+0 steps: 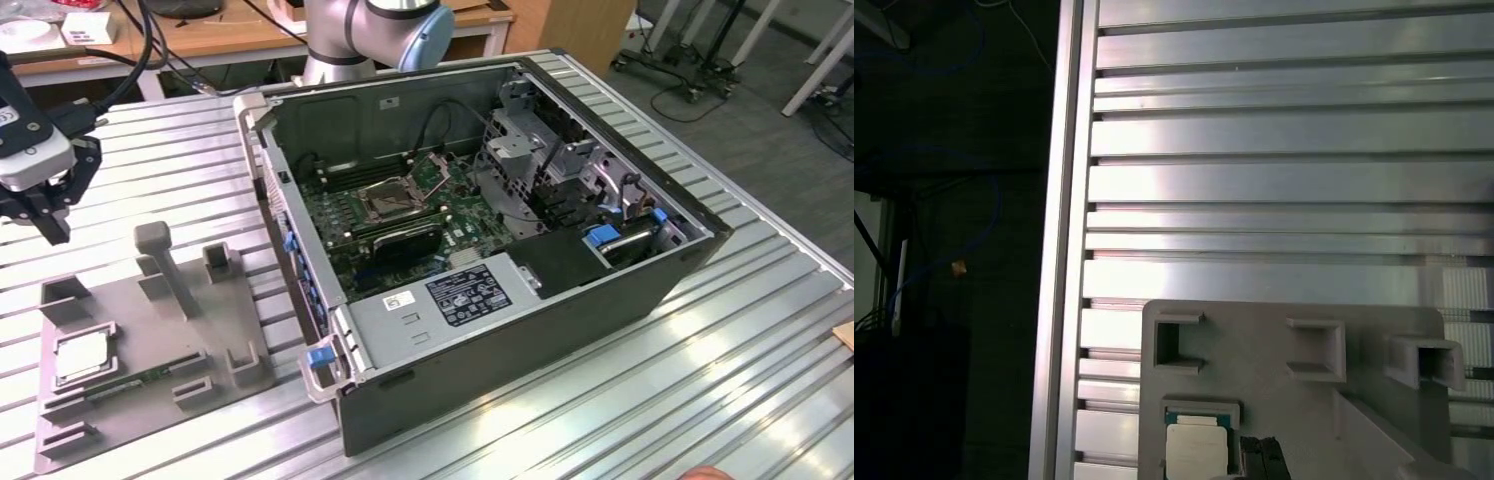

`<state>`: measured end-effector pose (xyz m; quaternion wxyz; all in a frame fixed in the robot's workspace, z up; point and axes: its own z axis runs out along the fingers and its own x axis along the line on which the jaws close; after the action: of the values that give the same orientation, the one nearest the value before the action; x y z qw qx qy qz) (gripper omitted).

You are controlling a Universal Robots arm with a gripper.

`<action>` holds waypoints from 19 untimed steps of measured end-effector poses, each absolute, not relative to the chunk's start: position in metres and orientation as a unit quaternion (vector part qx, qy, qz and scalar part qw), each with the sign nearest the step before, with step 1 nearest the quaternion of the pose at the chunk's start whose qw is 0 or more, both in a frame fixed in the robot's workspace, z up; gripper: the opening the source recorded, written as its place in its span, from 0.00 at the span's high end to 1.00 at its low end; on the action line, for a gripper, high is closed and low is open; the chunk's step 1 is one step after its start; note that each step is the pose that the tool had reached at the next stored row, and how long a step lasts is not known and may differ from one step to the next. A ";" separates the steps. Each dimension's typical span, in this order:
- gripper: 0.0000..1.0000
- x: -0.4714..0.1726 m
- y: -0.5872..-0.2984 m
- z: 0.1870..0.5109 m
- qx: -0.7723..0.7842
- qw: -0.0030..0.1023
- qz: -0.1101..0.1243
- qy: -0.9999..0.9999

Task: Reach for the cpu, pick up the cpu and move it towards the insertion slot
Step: 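Reach for the cpu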

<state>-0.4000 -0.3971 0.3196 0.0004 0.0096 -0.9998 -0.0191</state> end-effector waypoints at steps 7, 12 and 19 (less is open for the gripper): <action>0.90 -0.400 -0.397 0.314 0.010 0.000 -0.019 -1.000; 0.90 -0.400 -0.397 0.308 0.010 0.000 -0.019 -1.000; 0.90 -0.400 -0.397 0.302 0.010 0.001 -0.019 -1.000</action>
<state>-0.4000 -0.3971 0.3018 0.0006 0.0095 -0.9998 -0.0190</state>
